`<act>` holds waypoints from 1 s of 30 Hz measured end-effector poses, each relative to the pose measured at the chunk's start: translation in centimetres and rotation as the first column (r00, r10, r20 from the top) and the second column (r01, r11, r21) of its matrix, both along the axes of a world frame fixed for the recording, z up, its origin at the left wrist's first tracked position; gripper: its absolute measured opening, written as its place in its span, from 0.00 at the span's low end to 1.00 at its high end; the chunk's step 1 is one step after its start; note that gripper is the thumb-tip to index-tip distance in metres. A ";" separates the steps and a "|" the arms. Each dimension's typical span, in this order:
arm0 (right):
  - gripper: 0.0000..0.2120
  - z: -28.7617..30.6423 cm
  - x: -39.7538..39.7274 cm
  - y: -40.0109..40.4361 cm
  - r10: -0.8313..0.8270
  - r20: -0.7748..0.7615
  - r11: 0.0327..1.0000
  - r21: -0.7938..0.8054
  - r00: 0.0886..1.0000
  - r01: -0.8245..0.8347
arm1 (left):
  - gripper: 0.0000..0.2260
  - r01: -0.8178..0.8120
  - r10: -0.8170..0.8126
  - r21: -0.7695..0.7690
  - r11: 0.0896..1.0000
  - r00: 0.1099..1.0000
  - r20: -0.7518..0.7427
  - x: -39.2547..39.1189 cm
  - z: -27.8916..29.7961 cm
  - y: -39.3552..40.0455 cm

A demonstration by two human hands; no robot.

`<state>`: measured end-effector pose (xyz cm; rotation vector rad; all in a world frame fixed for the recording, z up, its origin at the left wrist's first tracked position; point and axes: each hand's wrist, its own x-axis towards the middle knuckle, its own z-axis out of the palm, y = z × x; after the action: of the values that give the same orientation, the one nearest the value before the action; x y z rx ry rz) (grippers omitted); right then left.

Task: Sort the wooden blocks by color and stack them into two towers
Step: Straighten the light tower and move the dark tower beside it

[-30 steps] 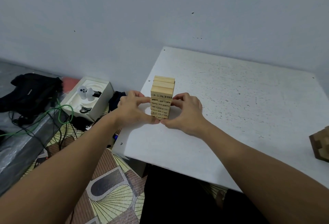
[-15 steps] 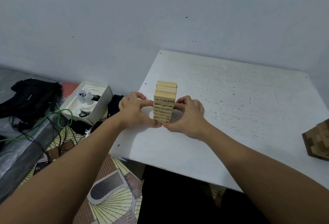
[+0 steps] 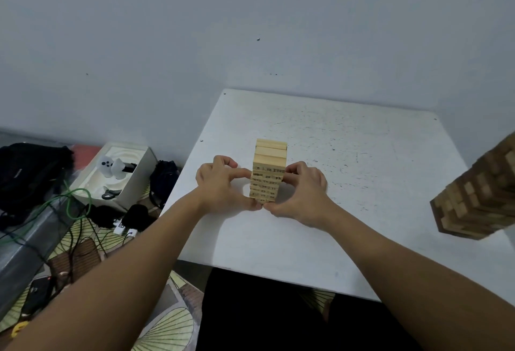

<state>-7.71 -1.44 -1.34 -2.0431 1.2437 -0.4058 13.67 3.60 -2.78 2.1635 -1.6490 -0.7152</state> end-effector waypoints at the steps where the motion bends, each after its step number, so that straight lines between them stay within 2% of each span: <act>1: 0.22 0.0 -0.5 0.0 -0.008 -0.004 1.000 0.002 1.000 0.008 | 0.24 0.004 -0.004 0.001 1.000 1.000 -0.001 -0.5 0.0 -0.3; 8: 0.21 -0.5 -3.7 -0.8 -0.023 -0.052 0.999 -0.024 0.998 0.021 | 0.29 0.039 -0.039 -0.022 0.999 0.999 0.010 -3.6 -0.1 -1.4; 15: 0.20 -1.1 -4.2 -1.1 -0.044 -0.069 0.997 -0.062 0.997 0.039 | 0.28 0.045 -0.045 -0.009 0.999 0.999 0.030 -4.4 -0.3 -1.5; 16: 0.22 -1.4 -4.3 -1.2 -0.041 -0.084 0.997 -0.064 0.996 0.036 | 0.28 0.045 -0.045 -0.004 0.999 0.998 0.032 -4.5 -0.3 -1.3; 18: 0.33 -1.8 -4.5 -1.4 -0.020 -0.125 0.998 -0.064 0.992 0.012 | 0.30 0.045 -0.045 -0.003 0.999 0.999 0.029 -4.6 -0.2 -1.1; 22: 0.47 -1.4 -6.0 -1.4 0.050 -0.153 0.999 0.001 0.987 -0.050 | 0.46 0.087 -0.086 0.120 0.989 0.996 -0.017 -3.8 1.0 -0.6; 24: 0.46 -0.8 -6.8 -1.3 0.050 -0.053 0.995 0.087 0.997 -0.045 | 0.52 0.104 -0.074 0.169 0.980 0.982 -0.174 -2.6 1.9 0.0; 25: 0.42 -0.4 -7.1 -1.2 0.014 0.051 0.991 0.130 0.999 -0.021 | 0.50 0.092 -0.045 0.143 0.985 0.951 -0.305 -2.1 2.2 0.3; 27: 0.34 0.4 -6.8 -0.9 -0.115 0.311 0.979 0.198 0.943 0.055 | 0.41 -0.034 0.030 0.001 0.999 0.838 -0.544 -1.9 2.7 0.6; 30: 0.30 2.2 -4.9 -0.2 -0.310 0.586 0.938 0.317 0.748 0.141 | 0.23 -0.361 0.144 -0.119 0.925 0.622 -0.770 -3.6 4.0 0.2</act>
<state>-12.62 -1.59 0.89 -1.3533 1.0439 -0.9159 10.05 3.78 1.27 1.5182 -0.8960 -1.0459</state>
